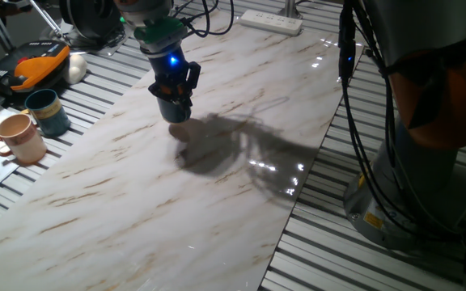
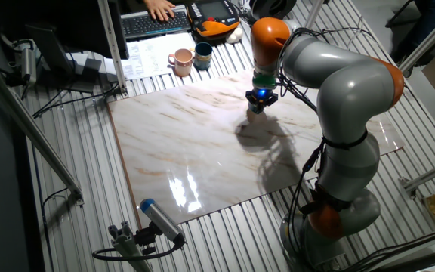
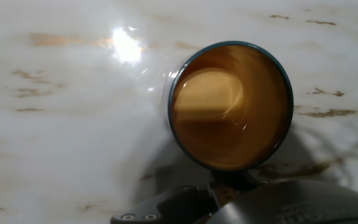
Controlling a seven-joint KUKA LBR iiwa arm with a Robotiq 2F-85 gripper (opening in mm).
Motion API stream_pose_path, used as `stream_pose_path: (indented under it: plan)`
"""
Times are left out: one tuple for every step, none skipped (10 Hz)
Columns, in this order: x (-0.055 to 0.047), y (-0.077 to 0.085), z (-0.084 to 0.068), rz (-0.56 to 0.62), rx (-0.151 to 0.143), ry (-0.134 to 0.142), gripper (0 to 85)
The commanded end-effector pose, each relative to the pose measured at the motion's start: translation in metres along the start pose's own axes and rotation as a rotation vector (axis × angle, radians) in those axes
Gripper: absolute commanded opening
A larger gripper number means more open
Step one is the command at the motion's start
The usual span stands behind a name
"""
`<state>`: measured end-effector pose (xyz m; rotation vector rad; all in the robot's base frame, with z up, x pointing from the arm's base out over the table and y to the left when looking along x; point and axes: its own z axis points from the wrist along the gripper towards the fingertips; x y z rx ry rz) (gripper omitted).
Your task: Pick up the cup
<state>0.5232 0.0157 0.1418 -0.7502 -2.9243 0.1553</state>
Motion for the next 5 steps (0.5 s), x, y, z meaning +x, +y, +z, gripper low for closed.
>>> stream_pose_path:
  plan:
    - [0.0007,0.001,-0.0009,0.002,0.0,0.0,0.0]
    - [0.0011,0.0014,-0.0013,0.002,0.0,0.0,0.0]
    - [0.0011,0.0015,-0.0014,0.004,-0.003,0.0,0.0]
    - [0.0013,0.0018,-0.0016,0.004,-0.006,0.001,0.0]
    - [0.0018,0.0028,-0.0023,0.005,-0.003,0.0,0.0]
